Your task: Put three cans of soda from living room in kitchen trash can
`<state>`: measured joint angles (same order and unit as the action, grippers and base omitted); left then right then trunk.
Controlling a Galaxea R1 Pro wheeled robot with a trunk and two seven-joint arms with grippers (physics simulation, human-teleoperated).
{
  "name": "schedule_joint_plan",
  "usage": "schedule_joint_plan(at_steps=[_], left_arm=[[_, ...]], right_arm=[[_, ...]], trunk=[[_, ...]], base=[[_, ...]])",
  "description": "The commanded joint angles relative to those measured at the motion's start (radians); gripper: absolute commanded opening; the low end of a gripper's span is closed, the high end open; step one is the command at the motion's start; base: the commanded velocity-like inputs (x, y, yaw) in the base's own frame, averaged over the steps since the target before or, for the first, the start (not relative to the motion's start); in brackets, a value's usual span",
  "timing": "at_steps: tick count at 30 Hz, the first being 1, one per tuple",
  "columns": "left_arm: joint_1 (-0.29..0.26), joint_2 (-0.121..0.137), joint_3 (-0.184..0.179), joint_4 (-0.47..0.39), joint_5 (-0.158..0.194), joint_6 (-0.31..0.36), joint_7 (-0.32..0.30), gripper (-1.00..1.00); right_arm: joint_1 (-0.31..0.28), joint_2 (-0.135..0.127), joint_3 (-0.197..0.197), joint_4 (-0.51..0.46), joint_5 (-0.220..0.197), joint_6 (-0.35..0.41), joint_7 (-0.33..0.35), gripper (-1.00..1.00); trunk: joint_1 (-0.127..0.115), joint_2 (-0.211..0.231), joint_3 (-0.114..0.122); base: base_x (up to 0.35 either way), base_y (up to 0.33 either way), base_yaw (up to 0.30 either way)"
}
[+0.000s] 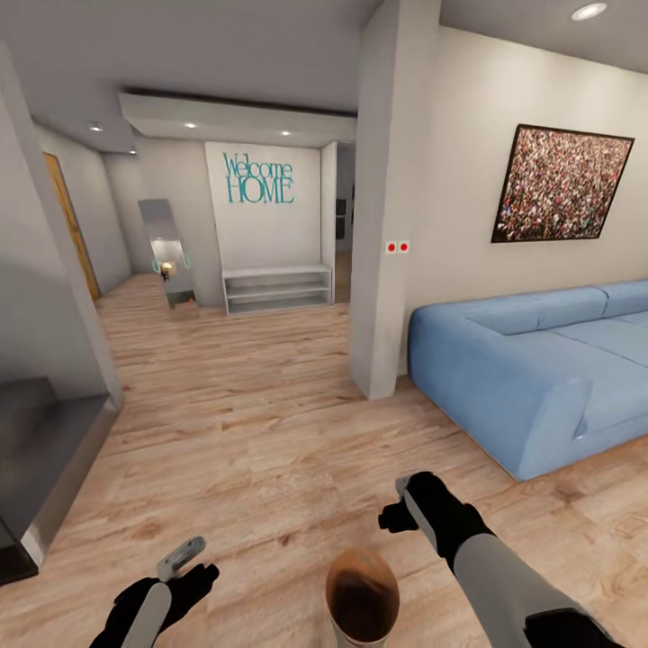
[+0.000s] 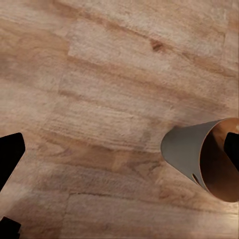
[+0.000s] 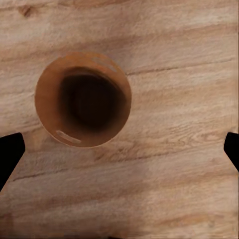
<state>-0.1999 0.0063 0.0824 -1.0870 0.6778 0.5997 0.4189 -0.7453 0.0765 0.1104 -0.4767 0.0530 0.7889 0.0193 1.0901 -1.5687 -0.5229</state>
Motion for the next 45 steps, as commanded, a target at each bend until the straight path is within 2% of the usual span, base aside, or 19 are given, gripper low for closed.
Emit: schedule_joint_plan(at_steps=[1,4,11,27,45], left_arm=[[0.000,0.001,0.000,0.001,0.001,0.000,0.000,1.00],[-0.001,-0.001,0.000,0.003,0.009,0.000,-0.001,1.00],[-0.003,0.002,-0.001,0.009,0.017,0.001,-0.003,1.00],[-0.022,0.005,-0.003,0.051,0.012,-0.001,0.002,1.00],[-0.026,0.006,-0.003,0.059,0.013,0.002,0.001,1.00]], right_arm=[[-0.009,0.004,-0.001,0.021,-0.001,0.004,-0.009,1.00],[-0.031,0.013,-0.002,0.082,-0.005,0.011,-0.032,1.00],[-0.047,0.019,-0.005,0.121,-0.009,0.012,-0.046,1.00],[-0.051,0.017,-0.009,0.118,-0.011,0.010,-0.047,1.00],[-0.051,0.013,-0.010,0.105,-0.012,0.010,-0.043,1.00]], trunk=[[0.004,-0.007,-0.003],[0.015,-0.028,-0.013],[0.042,-0.077,-0.035],[0.104,-0.189,-0.085],[0.173,-0.315,-0.141]], base=[[0.000,0.000,0.000],[0.000,0.000,0.000],[0.000,0.000,0.000],[0.000,0.000,0.000],[0.000,0.000,0.000]])
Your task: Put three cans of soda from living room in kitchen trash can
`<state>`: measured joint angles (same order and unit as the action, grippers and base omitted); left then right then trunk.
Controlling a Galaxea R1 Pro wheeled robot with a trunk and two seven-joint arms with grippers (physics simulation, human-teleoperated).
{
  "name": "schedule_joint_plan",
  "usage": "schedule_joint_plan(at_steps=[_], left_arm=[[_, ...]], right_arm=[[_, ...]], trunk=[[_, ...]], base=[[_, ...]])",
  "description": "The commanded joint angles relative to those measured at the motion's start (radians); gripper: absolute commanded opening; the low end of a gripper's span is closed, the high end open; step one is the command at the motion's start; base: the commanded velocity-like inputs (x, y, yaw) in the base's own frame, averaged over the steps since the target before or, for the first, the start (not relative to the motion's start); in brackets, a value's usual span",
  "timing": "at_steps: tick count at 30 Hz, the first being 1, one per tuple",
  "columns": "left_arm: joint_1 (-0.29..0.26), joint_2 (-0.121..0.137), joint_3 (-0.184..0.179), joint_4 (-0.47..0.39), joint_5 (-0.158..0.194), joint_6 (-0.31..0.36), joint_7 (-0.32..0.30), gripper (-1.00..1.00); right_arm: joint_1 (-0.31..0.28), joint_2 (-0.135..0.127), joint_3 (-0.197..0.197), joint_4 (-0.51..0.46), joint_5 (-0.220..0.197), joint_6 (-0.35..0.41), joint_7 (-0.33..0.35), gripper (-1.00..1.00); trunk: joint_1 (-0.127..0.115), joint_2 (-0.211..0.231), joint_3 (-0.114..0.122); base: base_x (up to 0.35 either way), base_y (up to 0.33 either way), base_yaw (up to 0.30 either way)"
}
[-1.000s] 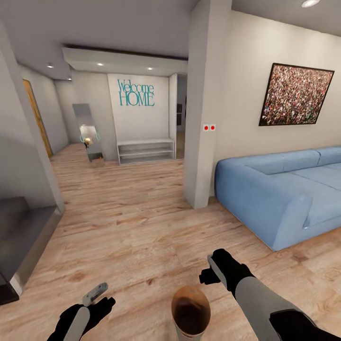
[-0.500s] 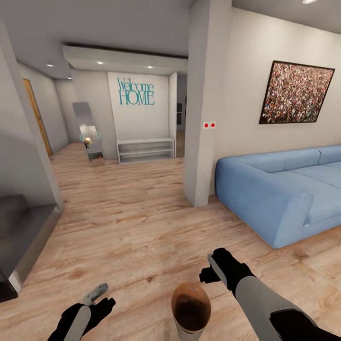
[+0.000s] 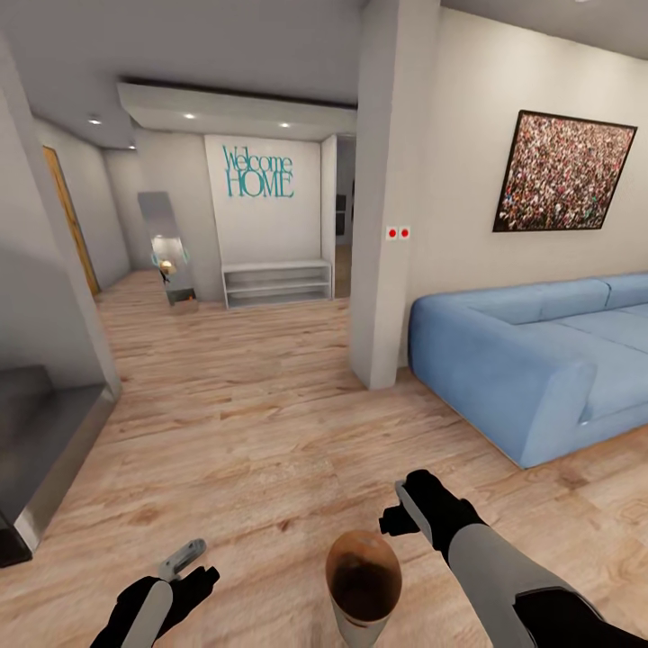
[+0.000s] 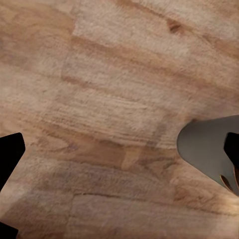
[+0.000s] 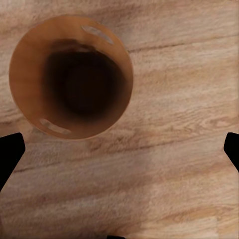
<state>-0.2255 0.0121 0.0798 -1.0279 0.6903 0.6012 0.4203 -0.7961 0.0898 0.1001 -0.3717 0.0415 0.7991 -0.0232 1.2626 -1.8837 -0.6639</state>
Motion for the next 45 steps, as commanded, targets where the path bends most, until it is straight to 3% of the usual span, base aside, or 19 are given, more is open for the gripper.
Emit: schedule_joint_plan(at_steps=[1,19,28,45], left_arm=[[0.000,0.000,0.000,0.000,0.000,0.000,0.000,1.00],[-0.006,0.000,0.000,0.021,-0.001,-0.001,0.000,1.00],[-0.006,0.000,-0.001,0.023,-0.001,-0.001,0.000,1.00],[-0.006,0.000,-0.001,0.023,-0.002,-0.001,0.000,1.00]], right_arm=[[0.000,0.000,0.000,-0.001,0.000,0.000,0.000,1.00],[-0.006,-0.005,0.000,-0.003,0.000,-0.002,0.002,1.00],[-0.027,-0.011,-0.003,-0.002,-0.034,-0.048,0.002,1.00],[-0.030,-0.018,-0.005,-0.003,-0.041,-0.055,0.002,1.00]], trunk=[[0.004,-0.007,-0.003],[0.073,-0.133,-0.060],[0.107,-0.196,-0.088],[0.173,-0.315,-0.141]], base=[[0.000,0.000,0.000],[0.000,0.000,0.000],[0.000,0.000,0.000],[0.000,0.000,0.000]])
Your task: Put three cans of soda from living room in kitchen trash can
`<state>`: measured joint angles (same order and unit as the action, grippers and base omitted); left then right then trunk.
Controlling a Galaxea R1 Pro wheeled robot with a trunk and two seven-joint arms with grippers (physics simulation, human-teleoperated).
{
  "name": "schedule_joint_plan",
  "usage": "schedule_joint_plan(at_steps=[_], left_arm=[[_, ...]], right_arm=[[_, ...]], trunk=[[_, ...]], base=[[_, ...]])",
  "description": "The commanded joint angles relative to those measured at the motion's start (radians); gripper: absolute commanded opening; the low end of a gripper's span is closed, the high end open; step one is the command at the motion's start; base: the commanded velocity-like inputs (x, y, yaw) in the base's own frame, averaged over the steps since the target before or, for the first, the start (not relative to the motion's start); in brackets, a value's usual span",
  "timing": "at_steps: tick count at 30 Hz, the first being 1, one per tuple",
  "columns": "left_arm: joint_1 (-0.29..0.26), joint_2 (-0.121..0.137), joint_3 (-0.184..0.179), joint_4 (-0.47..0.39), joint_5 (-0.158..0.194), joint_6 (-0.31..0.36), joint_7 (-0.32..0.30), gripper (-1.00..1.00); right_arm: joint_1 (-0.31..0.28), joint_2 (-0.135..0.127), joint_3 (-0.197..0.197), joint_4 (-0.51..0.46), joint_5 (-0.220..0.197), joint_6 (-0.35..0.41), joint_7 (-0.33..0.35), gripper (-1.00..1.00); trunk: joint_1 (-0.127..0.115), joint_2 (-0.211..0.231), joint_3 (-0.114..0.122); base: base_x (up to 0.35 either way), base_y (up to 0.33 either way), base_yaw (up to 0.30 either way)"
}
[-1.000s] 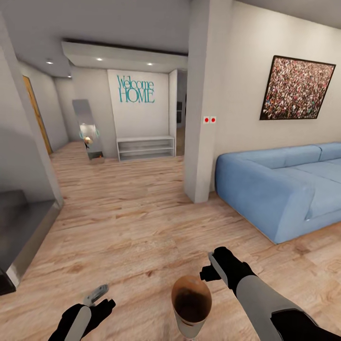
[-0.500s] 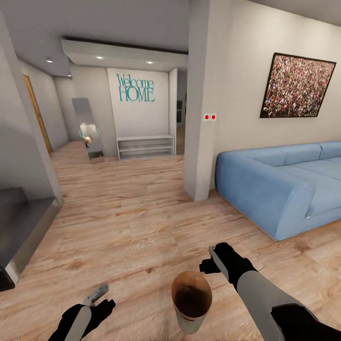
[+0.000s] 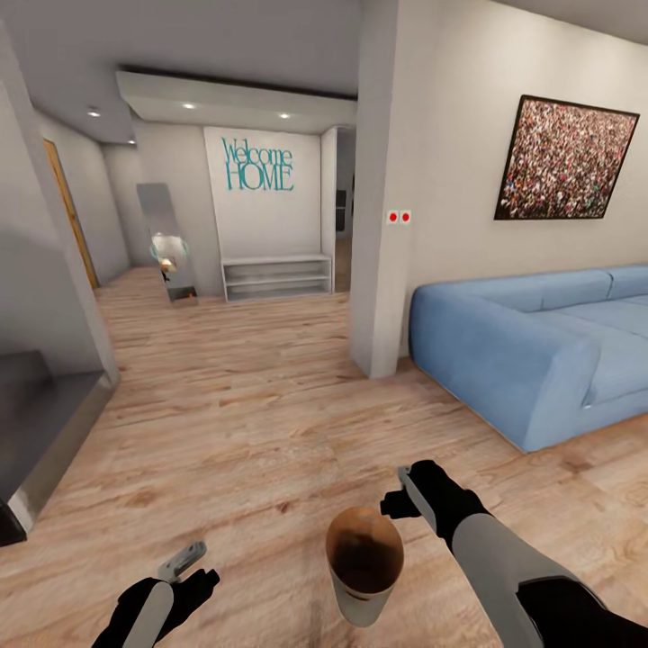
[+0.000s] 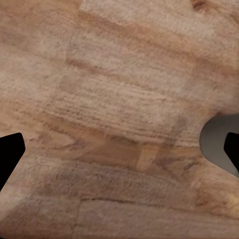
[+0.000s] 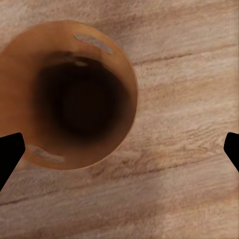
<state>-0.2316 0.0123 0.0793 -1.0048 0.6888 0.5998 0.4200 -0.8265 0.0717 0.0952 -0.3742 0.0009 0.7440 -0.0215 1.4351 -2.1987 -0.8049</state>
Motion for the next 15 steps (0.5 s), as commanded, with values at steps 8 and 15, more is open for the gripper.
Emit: schedule_joint_plan(at_steps=[8,15], left_arm=[[0.000,0.000,0.000,0.000,0.000,0.000,0.000,1.00],[0.000,0.000,0.000,0.000,0.001,0.000,-0.001,1.00]], right_arm=[[0.000,-0.004,0.000,0.000,-0.004,0.000,0.000,1.00],[-0.005,-0.009,0.000,0.000,-0.005,0.001,-0.001,1.00]], trunk=[[0.031,-0.056,-0.025],[0.058,-0.105,-0.047]], base=[[0.000,0.000,0.000],[0.000,0.000,0.000]])
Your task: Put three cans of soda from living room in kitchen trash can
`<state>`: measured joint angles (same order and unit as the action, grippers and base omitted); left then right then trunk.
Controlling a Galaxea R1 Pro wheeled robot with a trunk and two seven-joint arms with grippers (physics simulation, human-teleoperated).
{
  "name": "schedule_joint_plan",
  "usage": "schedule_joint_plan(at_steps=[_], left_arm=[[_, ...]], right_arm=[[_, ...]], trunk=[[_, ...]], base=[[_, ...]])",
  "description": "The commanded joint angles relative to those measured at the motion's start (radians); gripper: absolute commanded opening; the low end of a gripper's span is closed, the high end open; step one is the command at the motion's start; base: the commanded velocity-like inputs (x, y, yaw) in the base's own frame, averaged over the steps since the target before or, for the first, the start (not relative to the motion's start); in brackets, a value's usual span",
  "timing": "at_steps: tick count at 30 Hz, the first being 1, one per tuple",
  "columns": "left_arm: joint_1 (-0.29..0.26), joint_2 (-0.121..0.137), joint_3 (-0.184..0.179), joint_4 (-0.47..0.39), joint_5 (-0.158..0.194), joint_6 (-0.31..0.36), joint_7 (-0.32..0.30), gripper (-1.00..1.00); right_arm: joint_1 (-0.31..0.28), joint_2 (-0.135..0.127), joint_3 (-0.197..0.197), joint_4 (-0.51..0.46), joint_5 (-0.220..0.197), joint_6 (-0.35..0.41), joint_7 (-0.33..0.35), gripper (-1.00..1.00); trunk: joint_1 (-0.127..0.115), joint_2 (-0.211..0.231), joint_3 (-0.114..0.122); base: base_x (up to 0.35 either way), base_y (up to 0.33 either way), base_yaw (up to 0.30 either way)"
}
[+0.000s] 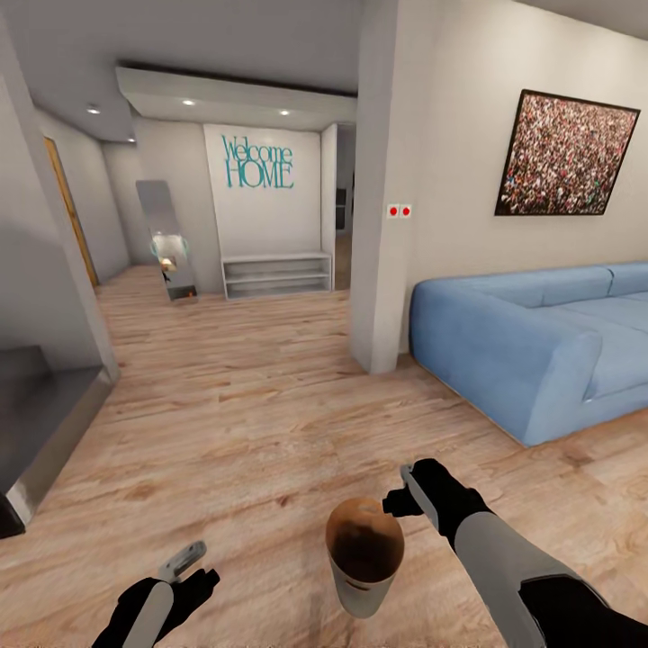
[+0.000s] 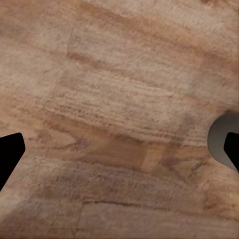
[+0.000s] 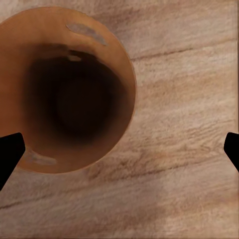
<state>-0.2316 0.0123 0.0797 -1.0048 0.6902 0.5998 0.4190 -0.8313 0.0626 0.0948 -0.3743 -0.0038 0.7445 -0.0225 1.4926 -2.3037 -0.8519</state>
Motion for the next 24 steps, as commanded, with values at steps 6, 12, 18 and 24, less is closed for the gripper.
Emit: schedule_joint_plan(at_steps=[6,12,18,24], left_arm=[[0.000,0.001,0.001,-0.006,0.005,0.001,-0.005,1.00],[0.003,-0.001,-0.003,-0.084,0.009,0.026,-0.016,1.00],[0.004,-0.001,-0.002,-0.097,0.008,0.038,-0.026,1.00],[0.005,-0.002,-0.001,-0.089,0.006,0.040,-0.028,1.00]], right_arm=[[-0.033,-0.017,-0.027,0.008,-0.024,0.001,-0.006,1.00],[-0.047,-0.056,-0.053,0.011,-0.037,0.000,-0.007,1.00],[-0.047,-0.058,-0.054,0.011,-0.037,0.000,-0.007,1.00],[-0.048,-0.058,-0.055,0.011,-0.038,0.000,-0.007,1.00]], trunk=[[0.023,-0.042,-0.019],[0.046,-0.084,-0.038],[0.069,-0.126,-0.056],[0.092,-0.168,-0.075]], base=[[0.000,0.000,0.000],[0.000,0.000,0.000],[0.000,0.000,0.000],[0.000,0.000,0.000]])
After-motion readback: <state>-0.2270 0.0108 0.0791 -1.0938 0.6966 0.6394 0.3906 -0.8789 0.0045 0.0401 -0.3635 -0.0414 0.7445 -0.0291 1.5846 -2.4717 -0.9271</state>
